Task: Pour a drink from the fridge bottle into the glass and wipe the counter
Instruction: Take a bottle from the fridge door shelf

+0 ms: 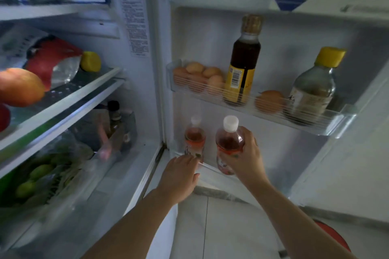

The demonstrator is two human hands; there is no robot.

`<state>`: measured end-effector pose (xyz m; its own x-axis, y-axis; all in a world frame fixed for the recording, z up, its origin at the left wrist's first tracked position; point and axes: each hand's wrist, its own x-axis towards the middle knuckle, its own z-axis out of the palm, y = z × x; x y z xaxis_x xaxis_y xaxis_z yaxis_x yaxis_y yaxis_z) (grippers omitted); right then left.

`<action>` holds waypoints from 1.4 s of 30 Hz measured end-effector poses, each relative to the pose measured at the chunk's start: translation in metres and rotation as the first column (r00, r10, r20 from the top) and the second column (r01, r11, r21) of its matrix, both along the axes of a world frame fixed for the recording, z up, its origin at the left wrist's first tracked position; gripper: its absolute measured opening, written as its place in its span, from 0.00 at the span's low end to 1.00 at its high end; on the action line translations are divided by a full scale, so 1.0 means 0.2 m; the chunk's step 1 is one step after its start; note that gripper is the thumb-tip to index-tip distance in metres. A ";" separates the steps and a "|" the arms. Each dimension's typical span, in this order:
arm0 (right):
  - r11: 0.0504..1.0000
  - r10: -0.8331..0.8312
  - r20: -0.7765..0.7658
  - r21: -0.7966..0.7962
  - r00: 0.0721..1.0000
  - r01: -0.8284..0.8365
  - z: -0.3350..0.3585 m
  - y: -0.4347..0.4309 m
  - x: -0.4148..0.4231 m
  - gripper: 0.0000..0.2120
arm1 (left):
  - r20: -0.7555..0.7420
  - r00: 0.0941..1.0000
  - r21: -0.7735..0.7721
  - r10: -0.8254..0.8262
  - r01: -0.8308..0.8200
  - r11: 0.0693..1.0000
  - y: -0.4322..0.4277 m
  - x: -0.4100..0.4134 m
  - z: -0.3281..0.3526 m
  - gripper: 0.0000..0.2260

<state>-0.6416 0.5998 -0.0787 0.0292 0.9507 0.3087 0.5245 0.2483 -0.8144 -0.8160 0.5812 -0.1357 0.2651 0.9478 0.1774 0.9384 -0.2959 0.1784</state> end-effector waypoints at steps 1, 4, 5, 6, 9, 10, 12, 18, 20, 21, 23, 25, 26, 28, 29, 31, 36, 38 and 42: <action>1.000 0.008 -0.014 -0.012 1.000 -0.009 0.00 0.00 0.00 0.31 | 0.003 1.000 -0.010 0.010 -0.010 1.000 0.00 -0.01 0.01 0.19; 0.996 0.081 -0.027 -0.027 0.996 -0.082 0.02 -0.08 0.01 0.30 | -0.010 0.997 -0.019 0.081 -0.081 0.997 -0.10 0.00 0.07 0.20; 0.993 0.114 -0.018 -0.025 0.993 -0.115 0.02 -0.11 0.02 0.30 | -0.012 0.994 -0.010 0.112 -0.112 0.994 -0.14 0.01 0.09 0.21; 0.988 0.150 -0.011 -0.023 0.989 -0.150 0.02 -0.14 0.02 0.30 | -0.012 0.988 -0.009 0.152 -0.152 0.988 -0.19 0.02 0.11 0.21; 0.963 0.261 -0.016 -0.067 0.965 -0.262 -0.03 -0.24 0.03 0.30 | -0.021 0.956 -0.035 0.292 -0.292 0.956 -0.37 0.04 0.15 0.22; 0.950 0.300 -0.022 -0.085 0.954 -0.301 -0.05 -0.27 0.04 0.31 | -0.020 0.942 -0.048 0.336 -0.336 0.941 -0.44 0.05 0.16 0.22; 0.920 0.377 -0.014 -0.113 0.926 -0.376 -0.08 -0.36 0.05 0.33 | -0.009 0.907 -0.077 0.420 -0.420 0.904 -0.59 0.08 0.16 0.23; 0.830 0.557 0.057 -0.080 0.829 -0.552 -0.15 -0.67 0.02 0.31 | 0.024 0.745 -0.111 0.667 -0.661 0.742 -1.12 0.13 0.12 0.22; 0.775 0.630 0.057 -0.097 0.774 -0.624 -0.14 -0.80 -0.02 0.29 | -0.002 0.687 -0.137 0.726 -0.720 0.681 -1.31 0.11 0.12 0.21; 0.736 0.676 0.054 -0.109 0.735 -0.668 -0.13 -0.86 -0.04 0.28 | -0.023 0.662 -0.144 0.749 -0.743 0.653 -1.42 0.09 0.12 0.21; 0.659 0.750 0.024 -0.122 0.661 -0.742 -0.15 -0.98 -0.10 0.27 | -0.045 0.598 -0.154 0.801 -0.796 0.586 -1.62 0.06 0.13 0.22; 0.575 0.815 -0.013 -0.113 0.580 -0.810 -0.18 -1.10 -0.19 0.28 | -0.052 0.502 -0.165 0.863 -0.857 0.488 -1.82 0.02 0.14 0.22; 0.532 0.844 -0.019 -0.102 0.536 -0.841 -0.18 -1.17 -0.24 0.28 | -0.061 0.452 -0.167 0.890 -0.884 0.437 -1.92 0.00 0.15 0.22; 0.451 0.891 -0.022 -0.079 0.453 -0.889 -0.18 -1.30 -0.34 0.26 | -0.070 0.357 -0.170 0.931 -0.924 0.342 -2.12 -0.05 0.17 0.22; 0.407 0.912 -0.024 -0.078 0.410 -0.910 -0.18 -1.38 -0.39 0.26 | -0.066 0.309 -0.166 0.949 -0.941 0.295 -2.22 -0.06 0.18 0.22; 0.322 0.945 -0.025 -0.088 0.325 -0.943 -0.18 -1.53 -0.51 0.28 | -0.055 0.223 -0.153 0.973 -0.965 0.212 -2.41 -0.09 0.21 0.21; 0.125 0.992 -0.002 -0.095 0.125 -0.988 -0.19 -1.93 -0.80 0.29 | -0.031 0.013 -0.135 0.999 -0.991 0.009 -2.88 -0.16 0.26 0.23; 0.034 0.999 0.005 -0.098 0.034 -0.995 -0.20 -2.10 -0.92 0.30 | 0.008 -0.067 -0.123 0.998 -0.990 -0.066 -3.06 -0.19 0.29 0.22; -0.128 0.991 0.010 -0.113 -0.130 -0.985 -0.21 -2.48 -1.14 0.32 | 0.140 -0.190 -0.103 0.972 -0.979 -0.177 -3.39 -0.27 0.41 0.23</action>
